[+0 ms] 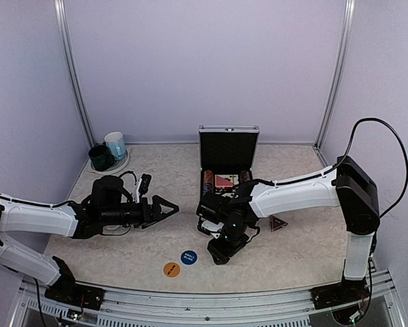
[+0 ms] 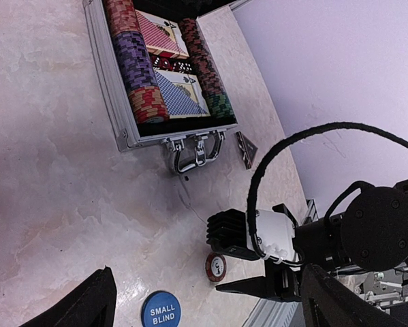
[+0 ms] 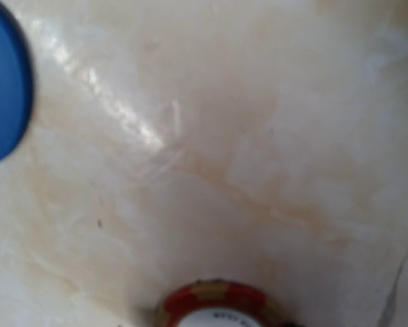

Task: Pack up texas hold em set

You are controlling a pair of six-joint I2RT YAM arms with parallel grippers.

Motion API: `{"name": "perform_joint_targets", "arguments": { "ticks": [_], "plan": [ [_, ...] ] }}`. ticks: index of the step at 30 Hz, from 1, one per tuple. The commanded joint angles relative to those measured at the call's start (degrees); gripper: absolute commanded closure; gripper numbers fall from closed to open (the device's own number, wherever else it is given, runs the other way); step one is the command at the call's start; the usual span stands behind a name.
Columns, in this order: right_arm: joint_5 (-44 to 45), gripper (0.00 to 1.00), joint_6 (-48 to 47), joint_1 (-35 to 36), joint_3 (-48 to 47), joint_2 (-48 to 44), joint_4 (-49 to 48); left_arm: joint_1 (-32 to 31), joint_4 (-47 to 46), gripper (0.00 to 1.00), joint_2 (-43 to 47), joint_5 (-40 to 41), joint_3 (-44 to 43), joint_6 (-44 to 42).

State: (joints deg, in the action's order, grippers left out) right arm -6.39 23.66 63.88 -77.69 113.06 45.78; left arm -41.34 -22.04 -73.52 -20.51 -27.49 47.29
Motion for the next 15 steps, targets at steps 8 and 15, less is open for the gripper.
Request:
{"name": "perform_joint_targets", "arguments": {
  "ticks": [8,15],
  "plan": [
    [1.4,0.48,-0.9,-0.1,1.9,1.9,1.3,-0.3,-0.7,0.07,0.2,0.7,0.3,0.0],
    [1.7,0.48,-1.3,-0.1,1.9,2.1,1.4,-0.3,-0.7,0.07,0.1,0.7,0.3,0.0]
  ]
}}
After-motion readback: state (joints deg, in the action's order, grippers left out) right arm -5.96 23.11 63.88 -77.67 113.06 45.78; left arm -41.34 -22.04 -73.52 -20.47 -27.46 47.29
